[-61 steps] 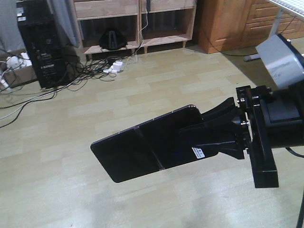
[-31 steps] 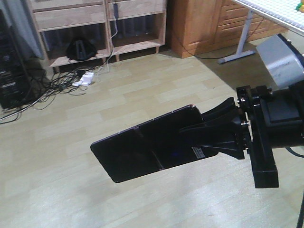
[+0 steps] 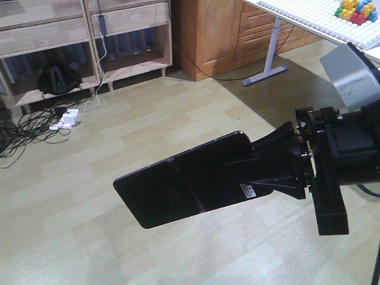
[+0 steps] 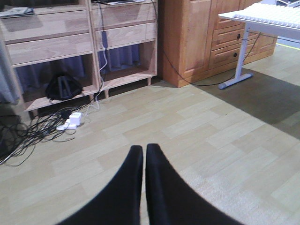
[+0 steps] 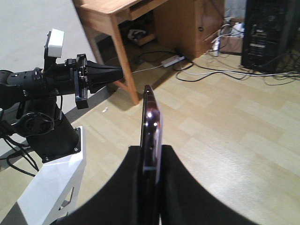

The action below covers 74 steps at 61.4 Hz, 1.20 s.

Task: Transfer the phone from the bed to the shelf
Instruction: 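Carry the phone in the right gripper toward the wooden shelves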

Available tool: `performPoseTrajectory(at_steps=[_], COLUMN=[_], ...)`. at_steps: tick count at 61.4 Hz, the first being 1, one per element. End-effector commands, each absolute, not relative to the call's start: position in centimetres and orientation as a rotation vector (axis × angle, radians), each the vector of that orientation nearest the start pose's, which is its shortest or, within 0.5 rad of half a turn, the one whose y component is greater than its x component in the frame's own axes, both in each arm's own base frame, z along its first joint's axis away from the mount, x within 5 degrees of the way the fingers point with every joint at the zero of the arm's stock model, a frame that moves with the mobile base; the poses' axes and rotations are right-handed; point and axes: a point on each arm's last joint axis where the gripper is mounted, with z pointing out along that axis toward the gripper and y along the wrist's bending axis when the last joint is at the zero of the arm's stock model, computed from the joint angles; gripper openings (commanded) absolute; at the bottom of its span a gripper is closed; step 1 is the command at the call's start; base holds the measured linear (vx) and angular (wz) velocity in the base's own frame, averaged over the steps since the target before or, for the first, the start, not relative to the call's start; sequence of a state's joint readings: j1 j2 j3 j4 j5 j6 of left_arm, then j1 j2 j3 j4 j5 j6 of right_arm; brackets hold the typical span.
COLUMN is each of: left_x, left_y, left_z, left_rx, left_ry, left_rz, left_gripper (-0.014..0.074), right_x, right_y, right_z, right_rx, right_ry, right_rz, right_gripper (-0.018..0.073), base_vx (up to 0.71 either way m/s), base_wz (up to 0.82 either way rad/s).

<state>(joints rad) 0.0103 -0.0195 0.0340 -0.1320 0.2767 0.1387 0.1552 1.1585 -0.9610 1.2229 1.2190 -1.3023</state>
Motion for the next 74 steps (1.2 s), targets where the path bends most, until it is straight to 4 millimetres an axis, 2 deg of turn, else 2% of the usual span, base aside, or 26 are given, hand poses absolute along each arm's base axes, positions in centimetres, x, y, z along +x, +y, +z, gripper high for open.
performPoseTrajectory(at_steps=[1,74], left_x=[5.53,5.53], left_y=[-0.22,-0.22], left_z=[18.39,18.39], left_rx=[0.014,0.014], left_ry=[1.697,1.697], left_rz=[-0.02,-0.02], left_gripper=[0.0001,0.0001], right_x=[17.66,17.66], right_y=[11.29,11.29], right_z=[37.84,37.84], right_rx=[-1.124,-1.124], right_ry=[1.661,1.661], right_rz=[1.164,1.164], right_gripper=[-0.0001,-0.0001], base_vx=[0.31,0.34], base_wz=[-0.16,-0.06])
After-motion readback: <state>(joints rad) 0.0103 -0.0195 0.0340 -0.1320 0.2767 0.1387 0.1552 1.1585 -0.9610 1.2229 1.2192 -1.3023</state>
